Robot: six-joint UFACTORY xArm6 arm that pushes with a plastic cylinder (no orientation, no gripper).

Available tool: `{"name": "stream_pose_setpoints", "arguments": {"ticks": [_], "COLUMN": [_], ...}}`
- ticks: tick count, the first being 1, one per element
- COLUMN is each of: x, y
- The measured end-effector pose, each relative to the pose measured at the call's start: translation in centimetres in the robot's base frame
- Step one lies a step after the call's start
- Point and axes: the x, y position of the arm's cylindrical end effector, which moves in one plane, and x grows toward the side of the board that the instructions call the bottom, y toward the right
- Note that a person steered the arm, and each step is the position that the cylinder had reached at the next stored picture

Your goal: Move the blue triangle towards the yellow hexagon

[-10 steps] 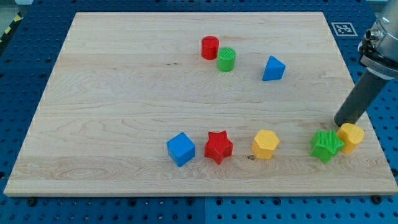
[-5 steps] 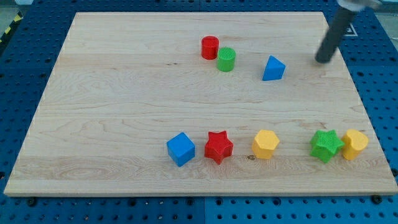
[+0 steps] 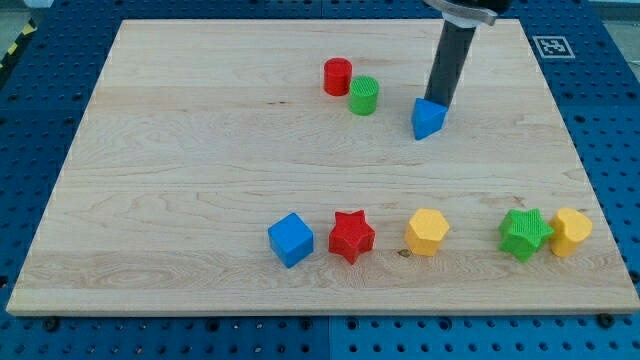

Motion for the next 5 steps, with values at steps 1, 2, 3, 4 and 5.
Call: {"name": "stream_pose_setpoints", "arguments": {"ticks": [1,2,3,4,5], "x": [0.2,1.9,2.9,2.9,2.9], "y": [-1.6,-1.6,-1.6,-1.9,-3.4]}}
